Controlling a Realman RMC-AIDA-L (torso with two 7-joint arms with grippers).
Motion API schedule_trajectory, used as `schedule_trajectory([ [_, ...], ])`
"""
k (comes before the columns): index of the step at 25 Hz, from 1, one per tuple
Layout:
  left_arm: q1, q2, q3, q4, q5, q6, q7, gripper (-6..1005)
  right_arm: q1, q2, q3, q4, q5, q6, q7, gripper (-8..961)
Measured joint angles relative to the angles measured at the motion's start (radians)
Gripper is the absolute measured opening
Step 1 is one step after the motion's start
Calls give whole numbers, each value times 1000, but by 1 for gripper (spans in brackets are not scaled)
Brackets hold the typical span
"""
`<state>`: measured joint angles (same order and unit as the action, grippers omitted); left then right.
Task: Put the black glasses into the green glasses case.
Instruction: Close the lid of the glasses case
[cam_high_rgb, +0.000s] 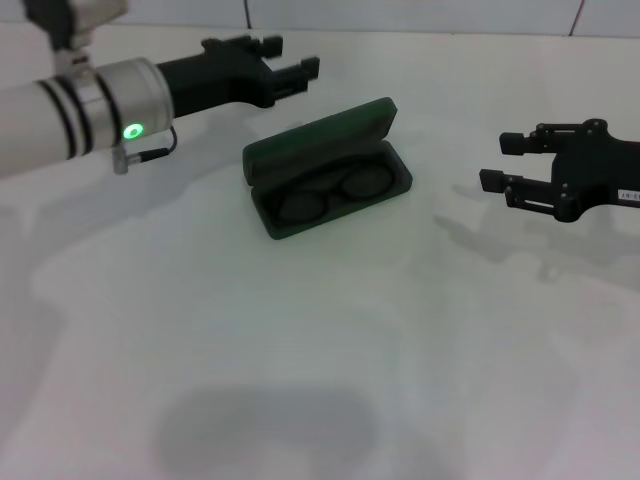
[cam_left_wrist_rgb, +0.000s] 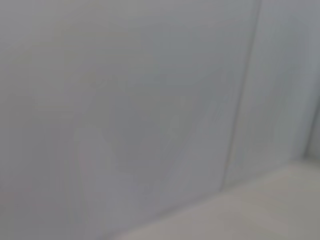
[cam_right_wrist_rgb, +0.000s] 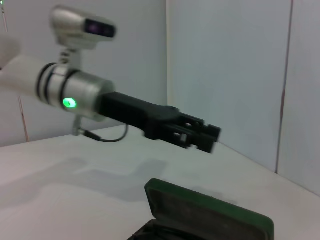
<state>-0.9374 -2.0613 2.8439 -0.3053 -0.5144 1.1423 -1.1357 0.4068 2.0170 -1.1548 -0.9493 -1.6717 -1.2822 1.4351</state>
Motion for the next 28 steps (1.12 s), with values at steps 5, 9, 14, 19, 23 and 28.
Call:
schedule_trajectory([
  [5, -96, -15, 0, 0, 250, -181, -158, 622, 1, 0, 2, 23, 2, 2, -9, 652],
  [9, -122, -23, 0, 4, 330, -195, -169, 623, 0, 0, 19, 35, 2, 3, -17, 657],
  [14, -113, -22, 0, 9, 348, -150, -124, 623, -2, -2, 46, 44, 2, 0, -17, 662],
  [19, -71, -27, 1, 36, 361, -106, 3, 622, 0, -3, 50, 44, 2, 2, -18, 667],
  [23, -40, -27, -1, 59, 320, -51, 100, 623, 4, -4, 50, 44, 2, 1, -18, 671],
  [28, 41, 11, 0, 41, 133, 288, 212, 624, 20, -2, 49, 39, 6, -71, -26, 676],
])
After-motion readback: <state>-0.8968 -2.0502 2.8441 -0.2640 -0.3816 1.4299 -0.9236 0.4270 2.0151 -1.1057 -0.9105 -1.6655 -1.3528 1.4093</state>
